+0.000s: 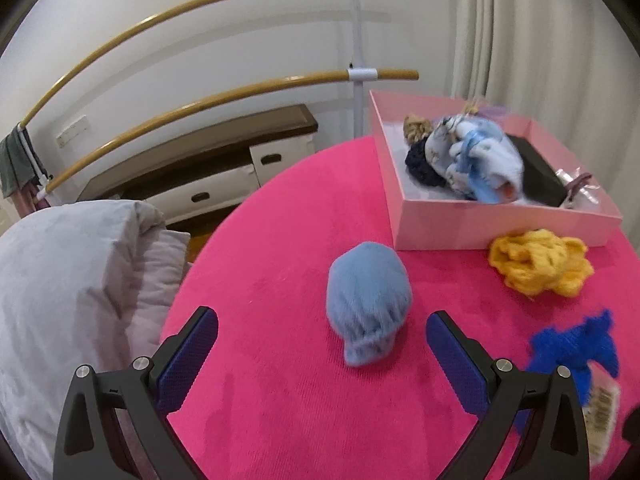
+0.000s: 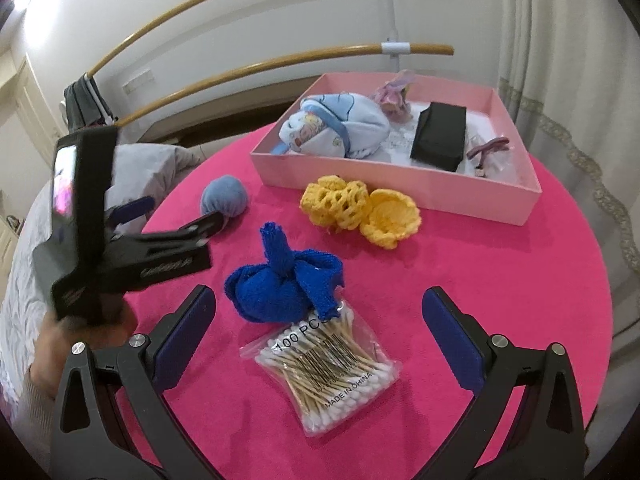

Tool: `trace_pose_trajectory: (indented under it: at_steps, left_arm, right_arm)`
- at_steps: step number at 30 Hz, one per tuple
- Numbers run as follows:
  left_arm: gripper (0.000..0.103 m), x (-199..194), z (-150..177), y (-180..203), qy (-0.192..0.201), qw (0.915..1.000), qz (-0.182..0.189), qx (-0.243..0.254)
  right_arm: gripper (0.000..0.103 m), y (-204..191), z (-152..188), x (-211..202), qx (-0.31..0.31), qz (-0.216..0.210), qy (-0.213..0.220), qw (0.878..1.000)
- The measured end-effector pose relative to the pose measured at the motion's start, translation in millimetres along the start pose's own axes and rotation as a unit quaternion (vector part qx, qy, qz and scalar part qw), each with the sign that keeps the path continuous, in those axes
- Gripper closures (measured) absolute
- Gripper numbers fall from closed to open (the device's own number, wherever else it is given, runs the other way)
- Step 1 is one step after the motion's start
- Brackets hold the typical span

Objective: Organize soft objects
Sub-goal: 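Withdraw both tools from the box back over the table, then grasp the light-blue knit cap with the left tool while the right grasps the blue knit bundle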

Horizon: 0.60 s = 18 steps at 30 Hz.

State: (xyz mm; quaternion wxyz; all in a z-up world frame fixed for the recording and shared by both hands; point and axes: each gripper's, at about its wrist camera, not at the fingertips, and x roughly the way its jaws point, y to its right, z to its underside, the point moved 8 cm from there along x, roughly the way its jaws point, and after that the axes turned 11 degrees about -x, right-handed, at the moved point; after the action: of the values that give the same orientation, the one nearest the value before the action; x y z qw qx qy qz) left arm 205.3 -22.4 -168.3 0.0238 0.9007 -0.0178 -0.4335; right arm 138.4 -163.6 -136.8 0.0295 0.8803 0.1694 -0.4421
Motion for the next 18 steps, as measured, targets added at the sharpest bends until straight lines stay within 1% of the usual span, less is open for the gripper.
trace_pose_trajectory:
  at_steps: [2,3,4,5,6,8,9,11,12,13,14,15,16,17,18]
  left_arm:
    - [0.002,17,-3,3,-0.011,0.9999,0.005,0.002]
    - [0.009,23,-5,5,-0.011,0.9999,0.011,0.000]
    - [0.017,31,-5,5,-0.023,0.9995,0.020,-0.003]
    - [0.028,36,-6,7,-0.034,0.9986,0.038,-0.010]
    - [0.039,38,-9,6,-0.029,0.9982,0.049,-0.018]
    - [0.053,41,-13,3,-0.024,0.9982,0.053,-0.017]
    - [0.065,43,-14,2,-0.024,0.9979,0.057,-0.018]
    - [0.065,45,-14,-2,-0.026,0.9972,0.066,-0.023]
    - [0.066,43,-13,-5,-0.026,0.9971,0.067,-0.025]
    - [0.066,42,-11,-9,-0.025,0.9971,0.067,-0.028]
    - [0.066,41,-10,-12,-0.023,0.9970,0.066,-0.031]
    - [0.066,38,-8,-15,-0.022,0.9969,0.067,-0.035]
    - [0.066,34,-5,-21,-0.020,0.9967,0.068,-0.041]
    - [0.066,32,-4,-23,-0.019,0.9966,0.068,-0.043]
    - [0.066,26,-1,-29,-0.016,0.9965,0.068,-0.046]
  right_arm:
    - [0.000,0,0,4,0.001,-0.004,-0.004,1.000]
    - [0.000,0,0,8,0.003,-0.009,-0.007,1.000]
    - [0.000,-1,0,12,0.004,-0.013,-0.009,1.000]
    - [0.000,-2,0,15,0.004,-0.017,-0.012,1.000]
    - [0.000,-5,0,21,0.002,-0.020,-0.017,1.000]
    - [0.000,-9,0,28,0.000,-0.026,-0.022,0.999]
    - [0.000,-12,-1,33,-0.002,-0.030,-0.025,0.999]
    - [0.001,-17,-2,42,-0.008,-0.033,-0.030,0.999]
    - [0.003,-18,-1,48,-0.011,-0.032,-0.037,0.999]
    - [0.015,-18,1,54,-0.010,-0.031,-0.044,0.999]
    - [0.035,-19,3,59,-0.009,-0.034,-0.050,0.998]
    - [0.039,-21,4,63,-0.007,-0.041,-0.052,0.998]
    - [0.042,-22,6,64,-0.007,-0.046,-0.051,0.998]
    - [0.049,-24,6,63,-0.008,-0.051,-0.048,0.998]
    - [0.052,-26,6,62,-0.007,-0.057,-0.045,0.997]
